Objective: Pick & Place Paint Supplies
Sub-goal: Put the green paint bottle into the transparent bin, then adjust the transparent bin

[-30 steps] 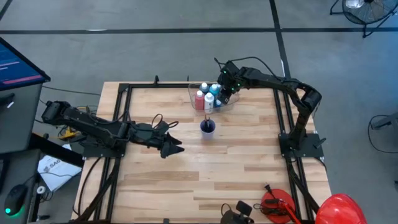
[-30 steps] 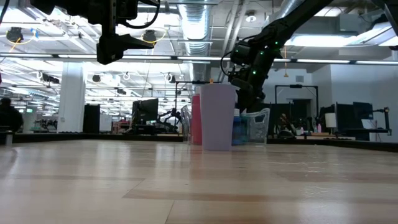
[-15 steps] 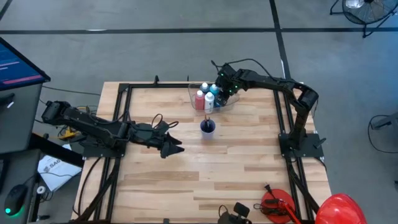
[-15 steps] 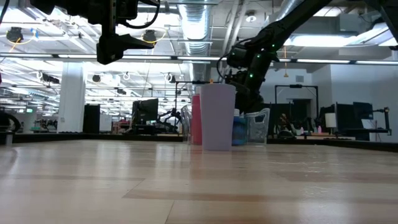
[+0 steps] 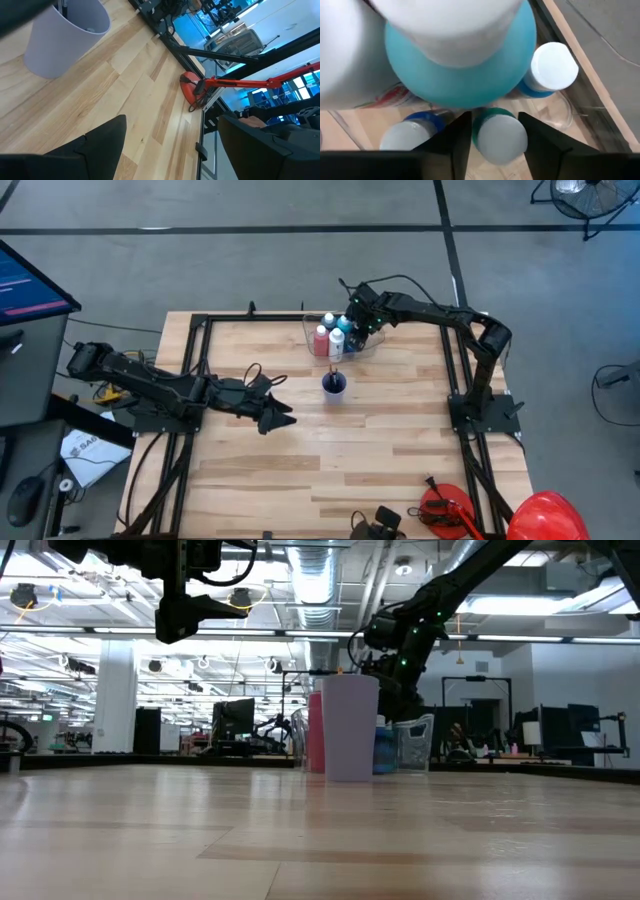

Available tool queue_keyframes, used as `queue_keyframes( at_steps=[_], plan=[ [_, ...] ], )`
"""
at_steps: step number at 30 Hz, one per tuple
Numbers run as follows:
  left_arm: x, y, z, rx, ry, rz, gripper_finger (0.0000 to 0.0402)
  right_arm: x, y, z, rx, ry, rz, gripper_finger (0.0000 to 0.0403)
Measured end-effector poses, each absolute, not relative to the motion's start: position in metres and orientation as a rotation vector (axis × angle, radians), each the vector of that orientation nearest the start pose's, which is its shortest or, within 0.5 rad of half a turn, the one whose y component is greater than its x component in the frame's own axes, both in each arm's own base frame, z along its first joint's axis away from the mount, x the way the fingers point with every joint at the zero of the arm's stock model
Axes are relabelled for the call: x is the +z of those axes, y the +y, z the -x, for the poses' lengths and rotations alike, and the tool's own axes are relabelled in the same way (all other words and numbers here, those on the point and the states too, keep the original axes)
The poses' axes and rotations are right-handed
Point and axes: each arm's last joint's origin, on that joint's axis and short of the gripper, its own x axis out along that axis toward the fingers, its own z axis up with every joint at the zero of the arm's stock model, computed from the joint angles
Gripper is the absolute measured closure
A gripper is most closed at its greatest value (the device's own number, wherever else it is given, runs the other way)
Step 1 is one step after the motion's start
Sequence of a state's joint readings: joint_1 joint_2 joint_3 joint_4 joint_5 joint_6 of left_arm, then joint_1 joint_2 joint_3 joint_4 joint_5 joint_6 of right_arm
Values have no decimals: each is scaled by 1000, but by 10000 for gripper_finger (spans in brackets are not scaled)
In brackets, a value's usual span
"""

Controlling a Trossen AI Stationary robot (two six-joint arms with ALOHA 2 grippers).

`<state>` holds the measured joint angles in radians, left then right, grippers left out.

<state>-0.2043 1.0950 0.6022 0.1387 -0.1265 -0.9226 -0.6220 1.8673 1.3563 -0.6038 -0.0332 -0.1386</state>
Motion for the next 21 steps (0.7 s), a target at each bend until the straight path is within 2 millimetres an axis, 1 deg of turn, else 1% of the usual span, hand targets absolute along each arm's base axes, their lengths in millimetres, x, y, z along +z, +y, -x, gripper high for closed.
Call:
queue_keyframes(
  at_steps=[3,6,9,12,15,21],
  plan=[
    [242,-44,-230,90,358,854,94,200,-222,-311,-446,1110,-244,236],
    [242,-44,-230,90,358,854,94,195,-221,-309,-439,1143,-257,211],
    [242,-44,-230,89,358,854,94,198,-221,-309,-444,1137,-252,186],
    [242,-44,-230,89,358,854,94,197,-220,-308,-442,1152,-258,166],
    [242,-44,-230,89,358,853,94,197,-220,-308,-445,1154,-264,156],
    [242,-44,-230,89,358,853,94,197,-219,-307,-452,1156,-277,153]
  ],
)
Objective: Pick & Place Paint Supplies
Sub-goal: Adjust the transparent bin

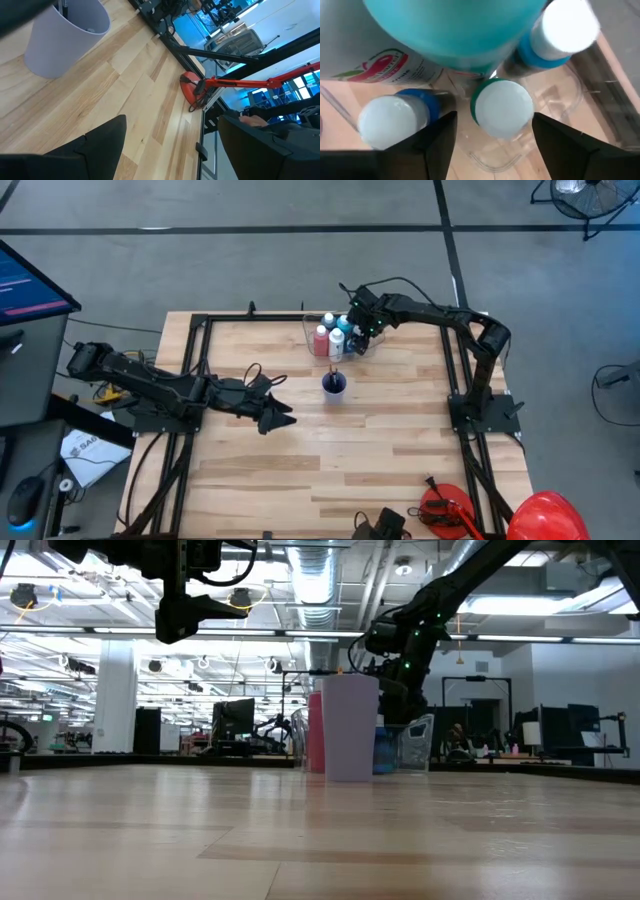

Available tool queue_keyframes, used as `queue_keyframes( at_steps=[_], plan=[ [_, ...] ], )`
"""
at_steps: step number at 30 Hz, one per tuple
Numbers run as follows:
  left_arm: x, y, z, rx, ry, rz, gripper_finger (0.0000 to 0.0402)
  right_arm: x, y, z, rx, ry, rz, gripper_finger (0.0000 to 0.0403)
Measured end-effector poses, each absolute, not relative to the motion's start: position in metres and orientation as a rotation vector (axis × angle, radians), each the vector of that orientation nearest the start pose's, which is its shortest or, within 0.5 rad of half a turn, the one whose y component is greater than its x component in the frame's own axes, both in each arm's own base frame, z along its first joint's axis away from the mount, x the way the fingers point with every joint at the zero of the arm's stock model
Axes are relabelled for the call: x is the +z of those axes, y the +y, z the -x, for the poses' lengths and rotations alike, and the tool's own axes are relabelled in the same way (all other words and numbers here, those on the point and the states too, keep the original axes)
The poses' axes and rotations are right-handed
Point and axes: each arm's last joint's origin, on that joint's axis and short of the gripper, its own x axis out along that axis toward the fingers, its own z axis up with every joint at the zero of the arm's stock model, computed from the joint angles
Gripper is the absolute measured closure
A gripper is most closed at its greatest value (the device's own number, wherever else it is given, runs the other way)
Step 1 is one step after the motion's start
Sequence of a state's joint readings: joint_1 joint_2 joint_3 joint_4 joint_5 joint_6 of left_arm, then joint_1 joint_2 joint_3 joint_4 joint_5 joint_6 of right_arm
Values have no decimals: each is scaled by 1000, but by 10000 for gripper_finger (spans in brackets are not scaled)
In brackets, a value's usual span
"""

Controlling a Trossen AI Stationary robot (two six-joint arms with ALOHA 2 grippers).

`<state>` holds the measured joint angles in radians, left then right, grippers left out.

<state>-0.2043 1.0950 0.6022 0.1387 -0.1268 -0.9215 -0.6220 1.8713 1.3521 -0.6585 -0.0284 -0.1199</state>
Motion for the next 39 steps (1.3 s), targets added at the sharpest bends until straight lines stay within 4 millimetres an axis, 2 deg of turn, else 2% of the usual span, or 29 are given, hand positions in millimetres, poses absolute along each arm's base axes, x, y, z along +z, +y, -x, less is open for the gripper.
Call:
queue_keyframes(
  at_steps=[14,26,33,39],
  plan=[
    [242,-44,-230,88,358,849,94,228,-214,-299,-477,1075,-255,152],
    [242,-43,-230,87,358,826,94,249,-204,-285,-476,1093,-260,152],
    [242,-38,-231,104,347,805,94,271,-193,-274,-492,1054,-273,152],
    [242,-32,-232,126,334,810,94,292,-175,-269,-494,1000,-295,152]
  ],
)
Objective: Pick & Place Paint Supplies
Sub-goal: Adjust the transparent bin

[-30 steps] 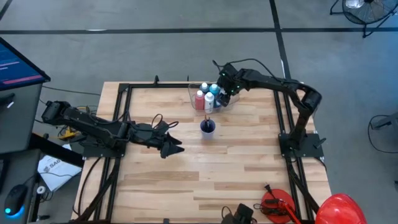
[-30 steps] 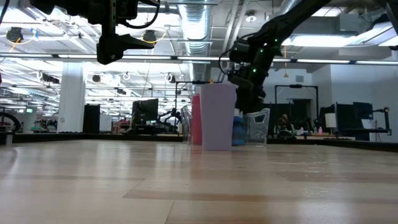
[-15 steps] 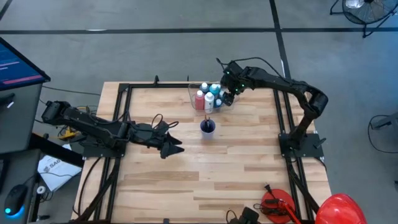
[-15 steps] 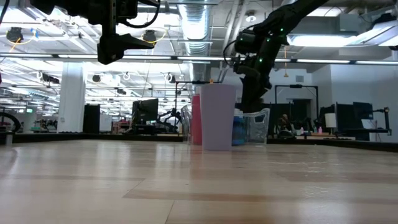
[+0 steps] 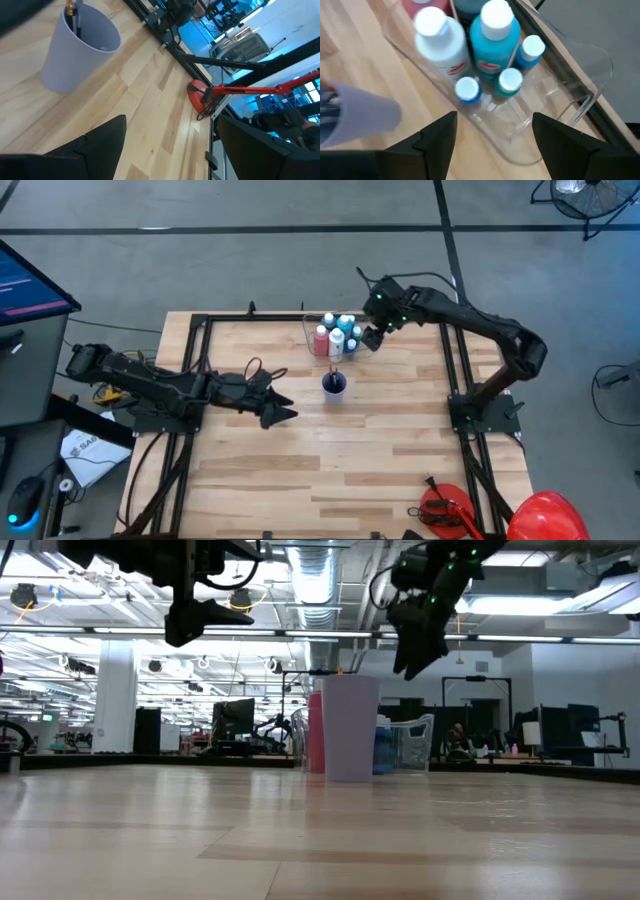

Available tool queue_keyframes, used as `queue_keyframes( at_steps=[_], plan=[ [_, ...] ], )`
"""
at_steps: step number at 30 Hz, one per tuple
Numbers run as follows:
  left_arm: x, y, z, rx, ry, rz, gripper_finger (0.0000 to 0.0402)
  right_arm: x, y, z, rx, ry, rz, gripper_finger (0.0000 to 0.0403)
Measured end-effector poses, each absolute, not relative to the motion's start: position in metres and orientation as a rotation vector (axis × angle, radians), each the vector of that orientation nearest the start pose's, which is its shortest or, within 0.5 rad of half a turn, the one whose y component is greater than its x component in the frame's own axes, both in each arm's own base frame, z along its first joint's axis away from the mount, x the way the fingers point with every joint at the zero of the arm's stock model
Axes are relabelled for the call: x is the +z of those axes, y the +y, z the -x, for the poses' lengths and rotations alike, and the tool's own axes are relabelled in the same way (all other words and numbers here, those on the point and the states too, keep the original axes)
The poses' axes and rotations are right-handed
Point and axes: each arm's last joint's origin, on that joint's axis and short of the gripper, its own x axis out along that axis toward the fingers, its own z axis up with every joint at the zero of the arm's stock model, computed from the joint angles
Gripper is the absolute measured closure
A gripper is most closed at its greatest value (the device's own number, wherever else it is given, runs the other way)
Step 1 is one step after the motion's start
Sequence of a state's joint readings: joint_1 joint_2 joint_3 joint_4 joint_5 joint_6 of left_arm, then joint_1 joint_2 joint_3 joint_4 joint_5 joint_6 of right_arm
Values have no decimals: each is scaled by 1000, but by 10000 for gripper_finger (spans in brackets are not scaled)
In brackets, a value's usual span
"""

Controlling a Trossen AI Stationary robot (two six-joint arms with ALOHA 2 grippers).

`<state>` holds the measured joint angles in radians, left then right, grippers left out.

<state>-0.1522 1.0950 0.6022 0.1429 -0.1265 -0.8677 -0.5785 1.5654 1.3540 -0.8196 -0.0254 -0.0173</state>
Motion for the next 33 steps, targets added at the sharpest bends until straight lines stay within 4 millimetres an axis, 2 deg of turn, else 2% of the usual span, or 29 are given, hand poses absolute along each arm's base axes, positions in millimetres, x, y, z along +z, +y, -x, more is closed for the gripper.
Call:
queue_keyframes(
  at_steps=[7,11,19,23,27,29,31,33],
  plan=[
    [242,-30,-232,119,337,772,94,310,-146,-263,-502,967,-379,156],
    [240,-21,-232,158,350,761,98,318,-127,-263,-502,946,-447,162],
    [230,26,-232,346,384,653,141,323,-86,-273,-448,937,-516,185],
    [216,58,-240,328,405,760,178,320,-69,-273,-446,988,-560,205],
    [194,76,-255,271,417,910,230,318,-60,-270,-475,1042,-596,251],
    [186,81,-263,267,398,956,259,315,-61,-267,-495,1071,-602,294],
    [179,84,-271,261,360,997,287,307,-66,-266,-498,1075,-625,356],
    [177,86,-277,246,304,1030,313,297,-73,-262,-471,1048,-681,388]
  ],
)
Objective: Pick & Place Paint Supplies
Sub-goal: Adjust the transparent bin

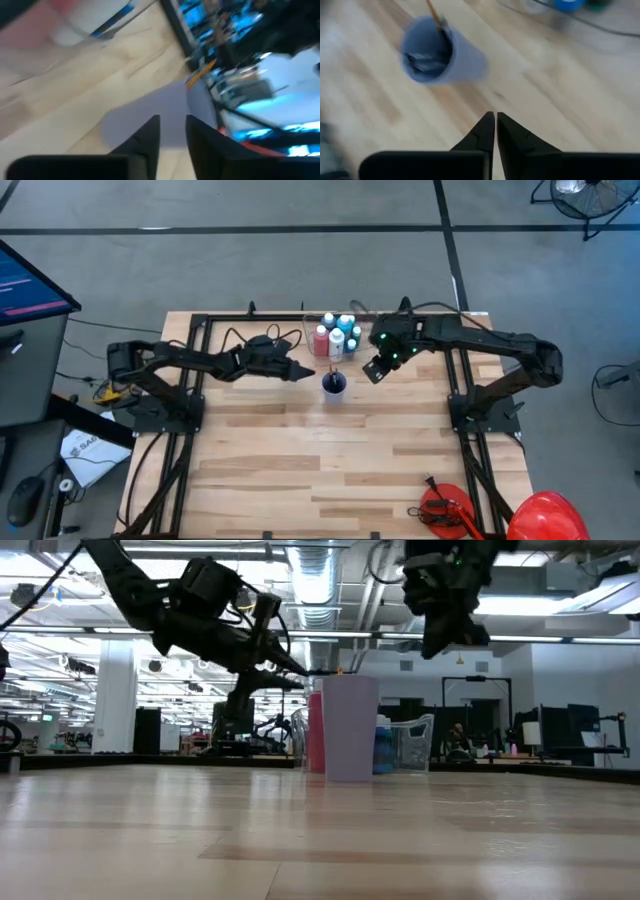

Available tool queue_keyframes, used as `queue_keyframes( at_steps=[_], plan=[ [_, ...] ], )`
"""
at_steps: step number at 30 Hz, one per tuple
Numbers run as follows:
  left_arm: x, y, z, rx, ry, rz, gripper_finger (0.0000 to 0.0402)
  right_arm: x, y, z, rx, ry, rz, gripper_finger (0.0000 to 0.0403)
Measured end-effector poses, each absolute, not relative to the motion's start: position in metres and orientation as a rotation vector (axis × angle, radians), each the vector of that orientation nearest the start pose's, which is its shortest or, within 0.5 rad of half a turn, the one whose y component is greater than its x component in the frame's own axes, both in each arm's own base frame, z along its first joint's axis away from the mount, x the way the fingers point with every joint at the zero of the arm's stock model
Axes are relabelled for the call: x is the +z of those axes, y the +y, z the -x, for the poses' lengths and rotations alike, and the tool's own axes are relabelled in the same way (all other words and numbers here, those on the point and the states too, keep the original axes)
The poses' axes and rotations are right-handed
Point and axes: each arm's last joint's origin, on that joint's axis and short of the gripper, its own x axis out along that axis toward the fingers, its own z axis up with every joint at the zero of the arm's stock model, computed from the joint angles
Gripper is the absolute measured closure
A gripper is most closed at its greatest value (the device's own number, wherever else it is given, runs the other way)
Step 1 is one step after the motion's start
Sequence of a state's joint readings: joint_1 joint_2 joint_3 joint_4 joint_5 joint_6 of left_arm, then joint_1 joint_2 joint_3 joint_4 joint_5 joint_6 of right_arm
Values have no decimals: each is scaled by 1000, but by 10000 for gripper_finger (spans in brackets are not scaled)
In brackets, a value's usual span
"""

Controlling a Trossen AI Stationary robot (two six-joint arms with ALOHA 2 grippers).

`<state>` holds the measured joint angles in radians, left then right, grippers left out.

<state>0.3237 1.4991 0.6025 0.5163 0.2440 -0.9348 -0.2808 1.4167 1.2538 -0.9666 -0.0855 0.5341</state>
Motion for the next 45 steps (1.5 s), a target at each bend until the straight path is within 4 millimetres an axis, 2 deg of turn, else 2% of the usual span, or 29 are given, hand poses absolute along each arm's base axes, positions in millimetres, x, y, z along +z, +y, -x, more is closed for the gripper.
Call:
queue_keyframes(
  at_steps=[3,7,11,16,21,27,37,45],
  plan=[
    [176,89,-282,244,249,1066,346,277,-86,-250,-419,951,-827,397],
    [171,95,-282,281,247,1095,384,236,-99,-218,-474,839,-1011,402],
    [172,102,-285,301,228,1128,400,221,-101,-197,-446,651,-1111,402],
    [163,113,-298,337,243,1232,401,204,-110,-179,-536,611,-1167,402],
    [157,118,-316,348,250,1267,401,195,-125,-180,-586,596,-1155,403],
    [152,129,-323,422,229,1292,401,179,-142,-185,-621,590,-1159,403],
    [146,148,-312,504,231,1311,401,162,-161,-196,-560,549,-1175,403],
    [146,161,-306,552,197,1313,401,160,-173,-190,-579,519,-1159,403]
  ],
)
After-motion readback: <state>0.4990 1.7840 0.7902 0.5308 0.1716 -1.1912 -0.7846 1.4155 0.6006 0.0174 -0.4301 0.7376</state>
